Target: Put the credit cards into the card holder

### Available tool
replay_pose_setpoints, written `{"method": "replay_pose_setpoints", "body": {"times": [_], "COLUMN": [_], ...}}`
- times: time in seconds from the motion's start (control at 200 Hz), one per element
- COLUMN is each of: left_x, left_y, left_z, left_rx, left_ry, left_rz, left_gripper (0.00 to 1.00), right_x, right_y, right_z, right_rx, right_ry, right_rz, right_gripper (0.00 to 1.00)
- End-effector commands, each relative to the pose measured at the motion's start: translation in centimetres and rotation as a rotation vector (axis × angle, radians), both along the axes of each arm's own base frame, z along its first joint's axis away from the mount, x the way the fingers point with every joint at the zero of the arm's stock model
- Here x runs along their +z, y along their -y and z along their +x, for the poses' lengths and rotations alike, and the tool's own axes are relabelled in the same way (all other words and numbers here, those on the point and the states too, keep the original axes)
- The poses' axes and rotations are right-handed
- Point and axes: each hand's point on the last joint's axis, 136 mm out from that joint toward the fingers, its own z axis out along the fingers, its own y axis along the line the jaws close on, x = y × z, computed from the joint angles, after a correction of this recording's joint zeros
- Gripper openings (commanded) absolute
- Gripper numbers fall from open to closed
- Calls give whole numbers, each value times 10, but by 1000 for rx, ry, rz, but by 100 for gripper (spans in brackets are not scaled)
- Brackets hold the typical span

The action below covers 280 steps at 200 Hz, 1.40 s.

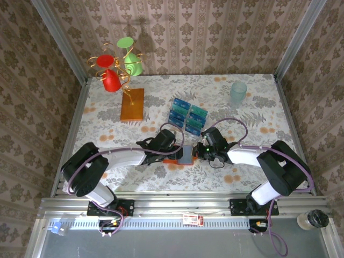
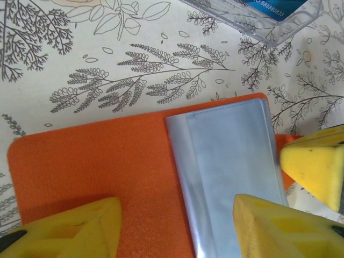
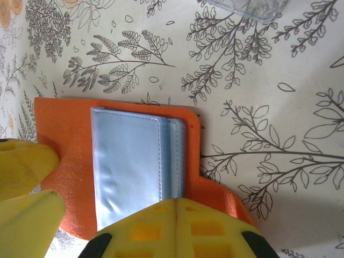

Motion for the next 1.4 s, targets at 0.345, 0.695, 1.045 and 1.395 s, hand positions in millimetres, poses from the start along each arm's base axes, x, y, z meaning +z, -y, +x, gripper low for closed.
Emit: {"method": "replay_pose_setpoints", "body": {"times": [0.345, 0.695, 1.045, 1.395], "left_x": [-11, -15, -15, -12], "left_y": [-8, -10, -9, -3], "left_z": [-3, -2, -3, -3], "left_rx": [-58, -80, -100, -117], "left_ry": [72, 89, 106, 124], "left_rz": [114, 166, 196, 177], "left_gripper": [58, 59, 69, 72], "right_x": [16, 4, -11, -13], "right_y": [-8, -12, -16, -30], "right_z": [22, 25, 20, 18], "right_rx": [-18, 2, 21, 50], "right_ry": [36, 2, -46, -57], "right_rz": [12, -18, -13, 10], "right_gripper": [0, 0, 0, 0]}}
